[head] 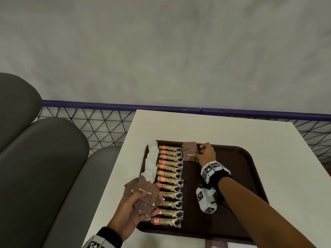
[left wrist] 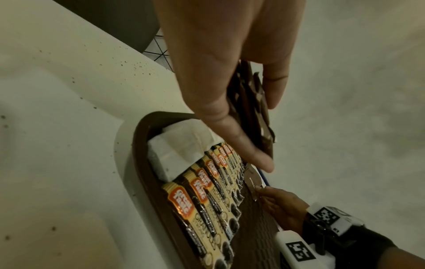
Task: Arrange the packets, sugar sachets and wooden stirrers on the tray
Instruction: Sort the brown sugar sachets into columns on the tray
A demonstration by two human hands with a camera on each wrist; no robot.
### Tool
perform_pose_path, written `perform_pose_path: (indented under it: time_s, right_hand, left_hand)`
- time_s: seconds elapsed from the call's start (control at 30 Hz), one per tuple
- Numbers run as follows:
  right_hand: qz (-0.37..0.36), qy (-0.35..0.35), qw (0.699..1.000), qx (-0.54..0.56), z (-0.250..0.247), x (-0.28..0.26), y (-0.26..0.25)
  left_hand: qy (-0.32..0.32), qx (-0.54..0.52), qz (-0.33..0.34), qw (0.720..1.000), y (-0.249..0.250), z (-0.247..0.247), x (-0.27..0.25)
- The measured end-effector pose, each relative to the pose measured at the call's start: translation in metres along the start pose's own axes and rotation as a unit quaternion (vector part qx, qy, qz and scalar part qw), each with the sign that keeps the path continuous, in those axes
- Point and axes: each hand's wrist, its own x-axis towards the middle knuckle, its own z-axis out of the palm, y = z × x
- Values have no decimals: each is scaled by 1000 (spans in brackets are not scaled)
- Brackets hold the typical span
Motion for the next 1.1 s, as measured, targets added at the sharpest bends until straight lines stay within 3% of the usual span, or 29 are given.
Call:
perform_pose_path:
  time_s: [0.17,0.33,0.43,0.63,0.9,1.1]
  right_hand:
    - [-93,11,996,7,-2,-11,-7]
    - [-176,-181,965,70,-4,-56,-25]
    - [-167,-316,929,98,-8,-83,-38]
    - [-139,-424,890,97,-2,-113,-37]
    - [-57,-385,902,186,-8,-114,-31]
    - [21,-271,917,291,-20,-90,-25]
  left_hand:
    - [0,10,19,1000,4,8,5]
    - [1,10,42,999,1,19,4]
    - [7,11,60,998,-1,24,4]
    - [6,4,79,997,-6,29,-2]
    - [-2,-27,61,998,-10,30,-2]
    - [15,-33,62,997,-10,27,3]
